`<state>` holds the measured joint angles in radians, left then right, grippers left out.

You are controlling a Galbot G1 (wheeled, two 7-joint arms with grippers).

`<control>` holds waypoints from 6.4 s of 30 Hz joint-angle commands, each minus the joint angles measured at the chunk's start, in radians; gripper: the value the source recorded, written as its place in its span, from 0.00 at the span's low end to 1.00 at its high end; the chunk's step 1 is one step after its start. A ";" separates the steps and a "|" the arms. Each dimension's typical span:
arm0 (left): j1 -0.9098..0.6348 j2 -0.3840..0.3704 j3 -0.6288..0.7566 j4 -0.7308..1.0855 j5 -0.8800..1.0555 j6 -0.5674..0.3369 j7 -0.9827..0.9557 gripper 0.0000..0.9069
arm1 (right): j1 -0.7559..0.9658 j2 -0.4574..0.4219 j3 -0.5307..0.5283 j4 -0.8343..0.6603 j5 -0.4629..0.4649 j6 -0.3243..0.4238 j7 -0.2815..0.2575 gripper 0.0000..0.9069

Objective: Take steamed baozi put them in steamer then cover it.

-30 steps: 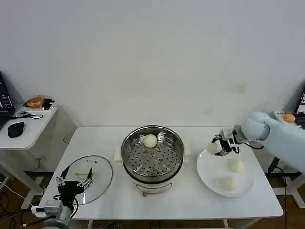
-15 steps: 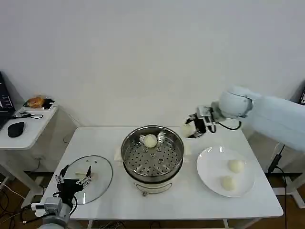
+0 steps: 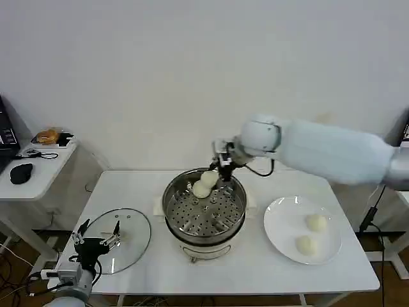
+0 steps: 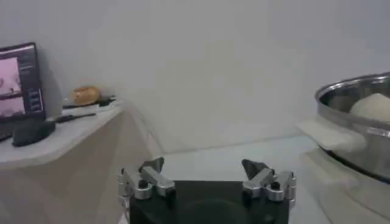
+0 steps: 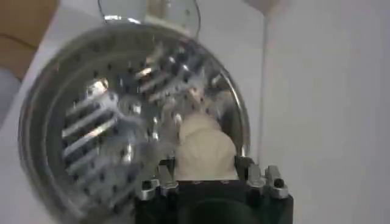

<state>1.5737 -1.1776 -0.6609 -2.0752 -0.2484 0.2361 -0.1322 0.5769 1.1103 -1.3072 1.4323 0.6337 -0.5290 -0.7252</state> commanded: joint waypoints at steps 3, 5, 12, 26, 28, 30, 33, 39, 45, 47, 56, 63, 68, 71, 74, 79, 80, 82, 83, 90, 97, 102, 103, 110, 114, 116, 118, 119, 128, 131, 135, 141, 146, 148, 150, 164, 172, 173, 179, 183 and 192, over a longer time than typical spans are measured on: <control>-0.002 -0.001 -0.001 0.005 0.000 -0.001 0.001 1.00 | -0.076 0.167 -0.010 -0.088 0.071 -0.060 0.027 0.73; -0.002 -0.004 0.001 0.005 0.001 -0.002 0.001 1.00 | -0.100 0.182 -0.007 -0.106 0.065 -0.062 0.028 0.73; -0.001 -0.008 0.003 0.001 0.004 -0.001 0.001 1.00 | -0.122 0.203 -0.001 -0.127 0.059 -0.069 0.026 0.73; 0.005 -0.012 0.004 -0.001 0.006 -0.004 0.002 1.00 | -0.137 0.205 -0.006 -0.139 0.015 -0.070 0.021 1.00; 0.005 -0.012 0.005 -0.001 0.006 -0.004 0.002 1.00 | -0.132 0.199 -0.005 -0.132 0.015 -0.071 0.020 1.00; 0.004 -0.012 0.007 -0.001 0.006 -0.004 0.002 1.00 | -0.118 0.188 -0.004 -0.120 0.017 -0.067 0.020 1.00; 0.003 -0.012 0.009 -0.001 0.007 -0.004 0.002 1.00 | -0.083 0.157 0.000 -0.092 0.018 -0.062 0.018 1.00; 0.000 -0.004 0.011 0.004 0.005 -0.004 0.003 1.00 | 0.010 0.027 0.012 -0.007 0.001 -0.033 -0.005 1.00; -0.002 0.004 0.016 -0.003 0.002 0.000 0.009 1.00 | 0.072 -0.172 0.029 0.067 -0.093 0.030 -0.095 1.00; 0.001 0.008 0.019 -0.002 0.002 0.001 0.013 1.00 | 0.083 -0.231 0.021 0.100 -0.136 0.062 -0.140 1.00; 0.004 0.019 0.023 -0.001 -0.003 0.001 0.015 1.00 | 0.056 -0.583 0.029 0.239 -0.352 0.206 -0.246 1.00; 0.004 0.020 0.032 0.003 -0.001 0.000 0.016 1.00 | -0.171 -0.773 0.198 0.283 -0.485 0.260 -0.287 1.00; 0.010 0.029 0.027 0.005 -0.003 0.000 0.016 1.00 | -0.414 -0.876 0.385 0.257 -0.611 0.324 -0.295 1.00; 0.016 0.027 0.028 0.001 -0.002 -0.001 0.015 1.00 | -0.472 -0.895 0.395 0.246 -0.663 0.346 -0.292 1.00; 0.019 0.023 0.031 0.000 0.000 -0.001 0.015 1.00 | -0.532 -0.908 0.413 0.240 -0.690 0.358 -0.286 1.00; 0.021 0.017 0.036 0.008 0.005 -0.002 0.014 1.00 | -0.630 -0.900 0.447 0.213 -0.734 0.375 -0.266 1.00; 0.021 0.017 0.037 0.009 0.005 -0.002 0.014 1.00 | -0.652 -0.895 0.462 0.207 -0.740 0.374 -0.264 1.00; 0.020 0.017 0.039 0.008 0.007 -0.002 0.014 1.00 | -0.732 -0.878 0.531 0.190 -0.750 0.368 -0.252 1.00; 0.019 0.017 0.039 0.008 0.007 -0.001 0.013 1.00 | -0.742 -0.870 0.540 0.187 -0.750 0.365 -0.250 1.00; 0.017 0.017 0.037 0.008 0.011 0.001 0.012 1.00 | -0.820 -0.776 0.592 0.138 -0.766 0.356 -0.230 1.00; 0.020 0.017 0.027 0.009 0.012 0.003 0.013 1.00 | -0.819 -0.683 0.590 0.089 -0.755 0.328 -0.216 1.00; 0.026 0.014 0.017 0.010 0.012 0.002 0.013 1.00 | -0.812 -0.652 0.571 0.068 -0.756 0.307 -0.220 1.00; 0.028 0.014 0.015 0.009 0.012 0.001 0.014 1.00 | -0.812 -0.650 0.568 0.069 -0.757 0.302 -0.221 1.00; 0.029 0.010 0.013 0.013 0.012 0.001 0.014 1.00 | -0.811 -0.659 0.560 0.073 -0.758 0.291 -0.235 1.00; 0.028 0.006 0.018 0.013 0.014 0.000 0.013 1.00 | -0.814 -0.658 0.558 0.069 -0.758 0.284 -0.235 0.92; 0.027 0.006 0.018 0.013 0.014 0.000 0.013 1.00 | -0.815 -0.654 0.558 0.068 -0.759 0.278 -0.234 0.89; 0.028 0.006 0.018 0.013 0.014 0.000 0.013 1.00 | -0.815 -0.652 0.558 0.068 -0.757 0.273 -0.233 0.86; 0.028 0.007 0.017 0.013 0.014 0.000 0.013 1.00 | -0.815 -0.650 0.559 0.067 -0.758 0.271 -0.234 0.83; 0.029 0.010 0.018 0.010 0.014 0.001 0.012 1.00 | -0.792 -0.662 0.555 0.071 -0.745 0.261 -0.251 0.71; 0.030 0.010 0.018 0.010 0.015 0.000 0.012 1.00 | -0.783 -0.666 0.554 0.072 -0.746 0.265 -0.265 0.71; 0.030 0.009 0.018 0.014 0.016 -0.001 0.011 1.00 | -0.734 -0.669 0.546 0.073 -0.740 0.278 -0.296 0.71; 0.031 0.006 0.017 0.008 0.016 -0.001 0.011 1.00 | -0.594 -0.672 0.498 0.082 -0.687 0.287 -0.312 0.71; 0.037 0.006 0.010 0.001 0.015 -0.001 0.011 1.00 | -0.488 -0.657 0.505 0.076 -0.641 0.288 -0.310 0.71; 0.040 0.007 0.007 -0.003 0.015 -0.001 0.012 1.00 | -0.439 -0.645 0.496 0.075 -0.617 0.287 -0.312 0.71; 0.044 0.007 0.004 -0.003 0.013 -0.002 0.012 1.00 | -0.350 -0.625 0.447 0.075 -0.593 0.283 -0.309 0.71; 0.048 -0.006 0.004 -0.015 0.022 -0.003 0.010 1.00 | 0.096 -0.268 0.131 0.077 -0.443 0.261 -0.286 0.71; 0.049 -0.013 -0.016 -0.021 0.021 -0.001 0.009 1.00 | 0.025 -0.108 0.142 0.055 -0.426 0.265 -0.271 0.71; 0.049 -0.014 -0.017 -0.022 0.022 -0.001 0.008 1.00 | 0.012 -0.091 0.142 0.055 -0.426 0.267 -0.271 0.71; 0.043 -0.014 -0.028 -0.016 0.021 -0.002 0.009 1.00 | -0.035 -0.023 0.111 0.061 -0.423 0.357 -0.307 0.71; 0.044 -0.020 -0.029 -0.013 0.022 -0.002 0.009 1.00 | -0.083 0.014 0.099 0.071 -0.445 0.393 -0.329 0.72; 0.046 -0.024 -0.041 -0.001 0.020 -0.004 0.010 1.00 | -0.140 0.023 0.082 0.074 -0.519 0.481 -0.364 0.71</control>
<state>1.6194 -1.2018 -0.6999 -2.0786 -0.2287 0.2318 -0.1225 0.4679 1.0819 -1.2061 1.5062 0.1441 -0.1133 -1.0710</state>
